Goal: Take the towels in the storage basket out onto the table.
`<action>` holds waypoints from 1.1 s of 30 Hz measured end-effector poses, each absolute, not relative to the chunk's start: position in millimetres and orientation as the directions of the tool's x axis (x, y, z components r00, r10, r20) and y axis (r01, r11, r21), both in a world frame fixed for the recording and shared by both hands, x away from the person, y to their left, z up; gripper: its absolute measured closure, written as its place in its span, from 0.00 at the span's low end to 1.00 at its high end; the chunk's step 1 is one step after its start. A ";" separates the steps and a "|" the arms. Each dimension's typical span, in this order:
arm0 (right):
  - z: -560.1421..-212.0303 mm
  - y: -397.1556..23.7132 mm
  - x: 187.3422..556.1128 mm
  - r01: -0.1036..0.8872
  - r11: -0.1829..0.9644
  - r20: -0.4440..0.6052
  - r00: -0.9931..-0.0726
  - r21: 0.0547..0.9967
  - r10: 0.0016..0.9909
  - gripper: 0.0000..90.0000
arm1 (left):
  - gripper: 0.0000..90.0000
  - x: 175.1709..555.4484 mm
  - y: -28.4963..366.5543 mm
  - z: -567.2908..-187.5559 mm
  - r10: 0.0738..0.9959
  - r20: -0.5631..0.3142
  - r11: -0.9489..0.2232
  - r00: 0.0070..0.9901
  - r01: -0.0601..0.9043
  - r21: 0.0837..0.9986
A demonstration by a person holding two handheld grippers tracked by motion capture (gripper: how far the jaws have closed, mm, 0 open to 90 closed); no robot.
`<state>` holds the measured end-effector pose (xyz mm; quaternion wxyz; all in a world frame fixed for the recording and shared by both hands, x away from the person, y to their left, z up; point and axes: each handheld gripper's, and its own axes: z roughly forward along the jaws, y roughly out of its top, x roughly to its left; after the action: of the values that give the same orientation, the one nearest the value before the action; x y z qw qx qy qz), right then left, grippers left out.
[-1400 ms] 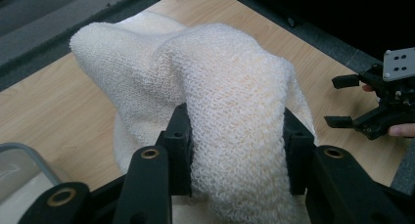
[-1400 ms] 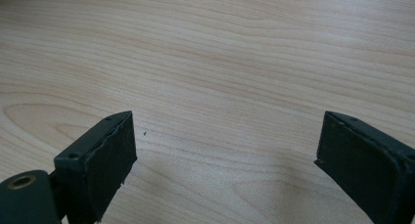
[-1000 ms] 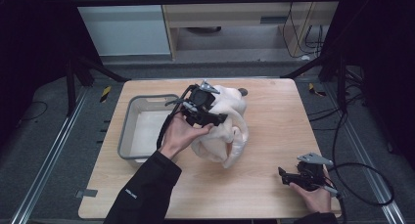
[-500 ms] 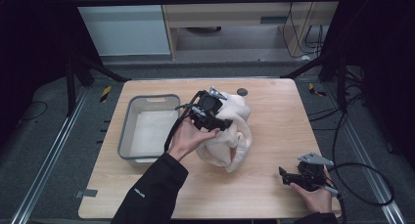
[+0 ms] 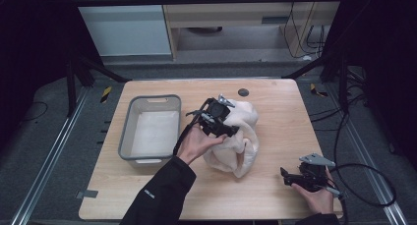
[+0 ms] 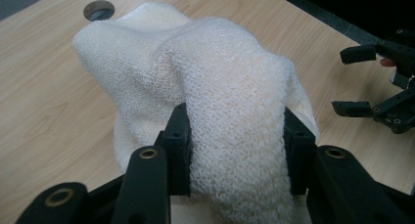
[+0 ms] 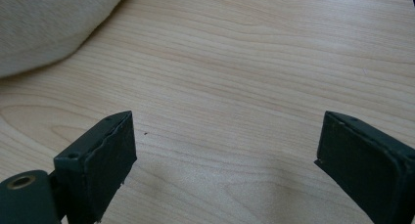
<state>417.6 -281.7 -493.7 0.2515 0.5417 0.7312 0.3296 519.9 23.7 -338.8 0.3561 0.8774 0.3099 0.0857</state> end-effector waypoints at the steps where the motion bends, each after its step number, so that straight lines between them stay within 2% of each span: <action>1: -493.7 -281.7 417.6 0.627 0.196 -0.011 -0.286 0.754 0.958 0.08 | 0.63 519.9 22.8 -341.7 0.604 -0.073 -0.556 0.794 0.485 0.675; 15: -494.5 -281.7 418.2 0.629 0.202 -0.021 -0.284 0.751 0.959 0.07 | 0.59 518.6 16.7 -374.8 0.599 -0.107 -0.562 0.794 0.512 0.650; 33: -494.6 -281.4 418.0 0.630 0.202 -0.021 -0.283 0.750 0.959 0.07 | 0.44 512.5 18.4 -407.2 0.599 -0.082 -0.588 0.797 0.507 0.631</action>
<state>418.0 -281.4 -494.6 0.2541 0.5422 0.7325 0.3239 512.5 18.4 -407.2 0.3308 0.8883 0.3111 0.0695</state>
